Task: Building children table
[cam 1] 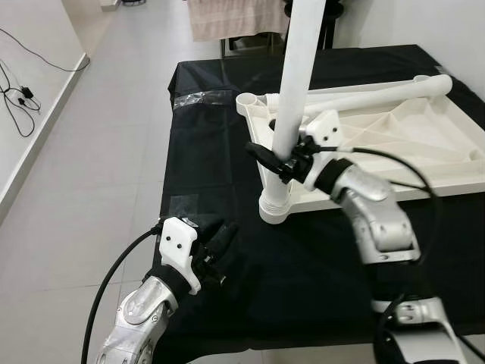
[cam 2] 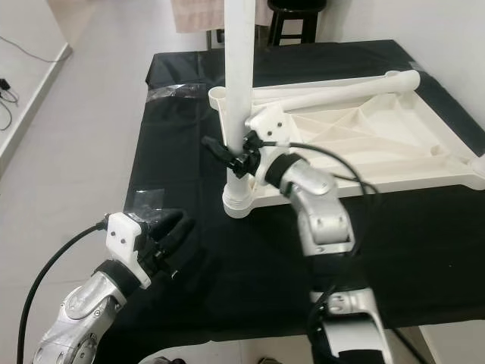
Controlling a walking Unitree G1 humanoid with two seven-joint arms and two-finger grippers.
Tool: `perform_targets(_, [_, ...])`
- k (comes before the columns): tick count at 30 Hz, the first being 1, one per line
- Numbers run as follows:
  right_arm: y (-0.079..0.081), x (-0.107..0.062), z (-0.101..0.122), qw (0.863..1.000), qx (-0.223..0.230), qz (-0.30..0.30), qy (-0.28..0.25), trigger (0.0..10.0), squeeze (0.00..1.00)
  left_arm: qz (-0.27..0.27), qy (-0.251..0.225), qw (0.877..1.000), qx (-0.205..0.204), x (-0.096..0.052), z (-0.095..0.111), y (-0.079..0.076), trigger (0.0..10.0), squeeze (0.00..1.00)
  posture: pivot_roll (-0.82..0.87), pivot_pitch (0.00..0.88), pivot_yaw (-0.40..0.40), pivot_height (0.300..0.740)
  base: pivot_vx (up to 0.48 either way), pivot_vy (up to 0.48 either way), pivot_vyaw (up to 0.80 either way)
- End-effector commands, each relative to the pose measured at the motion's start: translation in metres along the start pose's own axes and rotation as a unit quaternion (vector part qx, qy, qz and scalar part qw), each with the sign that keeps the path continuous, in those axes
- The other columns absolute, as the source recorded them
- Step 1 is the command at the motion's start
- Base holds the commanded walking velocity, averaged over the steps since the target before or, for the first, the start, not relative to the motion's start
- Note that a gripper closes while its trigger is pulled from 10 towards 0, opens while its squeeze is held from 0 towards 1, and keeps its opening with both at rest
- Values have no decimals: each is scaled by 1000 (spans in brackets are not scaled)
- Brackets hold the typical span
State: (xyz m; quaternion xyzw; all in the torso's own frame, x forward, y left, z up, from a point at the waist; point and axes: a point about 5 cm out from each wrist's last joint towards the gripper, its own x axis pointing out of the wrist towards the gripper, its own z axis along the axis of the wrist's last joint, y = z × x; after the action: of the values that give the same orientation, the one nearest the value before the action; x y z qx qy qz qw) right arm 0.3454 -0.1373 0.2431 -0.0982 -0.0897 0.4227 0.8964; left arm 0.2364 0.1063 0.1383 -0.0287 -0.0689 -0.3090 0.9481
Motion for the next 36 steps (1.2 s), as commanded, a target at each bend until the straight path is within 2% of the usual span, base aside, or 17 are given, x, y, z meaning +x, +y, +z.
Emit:
perform_targets(1, [-2, 2, -3, 999, 18, 49, 3, 10000, 0, 1, 14, 1000, -8, -1, -6, 1, 10000, 0, 13, 137, 15, 740, 0, 0, 0])
perform_targets(7, [-7, 8, -5, 987, 52, 149, 11, 10000, 0, 4, 14, 1000, -7, -1, -6, 0, 10000, 0, 26, 132, 9, 740, 0, 0, 0])
perform_targets(8, [-8, 9, -6, 986, 63, 157, 10, 4784, 0, 4, 14, 1000, -7, -1, -6, 0, 10000, 0, 25, 133, 8, 740, 0, 0, 0])
perform_targets(10, [-9, 10, -6, 984, 69, 162, 8, 4784, 0, 4, 14, 1000, -7, -1, -6, 0, 10000, 0, 25, 134, 8, 740, 0, 0, 0])
perform_targets(11, [-10, 11, -7, 982, 76, 170, 10, 0, 0, 4, 13, 1000, -8, -1, -6, 0, 10000, 0, 25, 134, 4, 740, 0, 0, 0])
perform_targets(15, [-10, 11, -13, 980, 81, 179, 22, 0, 0, 4, 12, 1000, -9, -1, -6, -1, 10000, 0, 26, 138, -1, 740, 0, 0, 0])
perform_targets(22, [-15, 4, -20, 986, 80, 147, 17, 0, 0, 6, 10, 1000, -10, -1, -5, -1, 10000, 0, 21, 143, -7, 740, 0, 0, 0])
perform_targets(24, [-14, -11, -32, 992, 65, 96, 40, 0, 0, 8, 8, 1000, -9, -1, -4, -1, 10000, 0, 11, 152, -9, 740, 0, 0, 0])
perform_targets(27, [-8, -17, -41, 996, 64, 40, 52, 0, 0, 8, 7, 1000, -9, -1, -4, 0, 10000, 0, 1, 154, -12, 740, 0, 0, 0])
perform_targets(28, [-2, -16, -52, 994, 73, -23, 77, 0, 0, 9, 7, 1000, -9, -1, -3, 0, 10000, 0, -2, 156, -15, 740, 0, 0, 0])
perform_targets(29, [8, -16, -67, 977, 99, -160, 104, 0, 0, 8, 7, 1000, -8, -1, -3, 1, 10000, 0, -5, 160, -15, 740, 0, 0, 0])
perform_targets(30, [14, -20, -77, 951, 116, -257, 129, 0, 0, 8, 6, 1000, -8, -2, -3, 2, 10000, 0, -7, 161, -11, 740, 0, 0, 0])
perform_targets(31, [14, -20, -77, 951, 116, -257, 129, 0, 0, 8, 6, 1000, -8, -2, -3, 2, 10000, 0, -7, 161, -11, 740, 0, 0, 0])
perform_targets(32, [37, -22, -87, 936, 135, -289, 149, 0, 0, 8, 6, 1000, -8, -1, -2, 2, 10000, 0, -5, 162, -5, 740, 0, 0, 0])
perform_targets(33, [51, -23, -91, 932, 148, -294, 154, 0, 0, 8, 6, 1000, -7, -1, -2, 2, 10000, 0, -3, 163, 3, 740, 0, 0, 0])
perform_targets(35, [69, -11, -95, 956, 108, -218, 164, 0, 0, 10, 7, 1000, -7, -1, -3, 3, 10000, 0, -14, 158, 8, 740, 0, 0, 0])
perform_targets(36, [69, -11, -95, 956, 108, -218, 164, 0, 0, 10, 7, 1000, -7, -1, -3, 3, 10000, 0, -14, 158, 8, 740, 0, 0, 0])
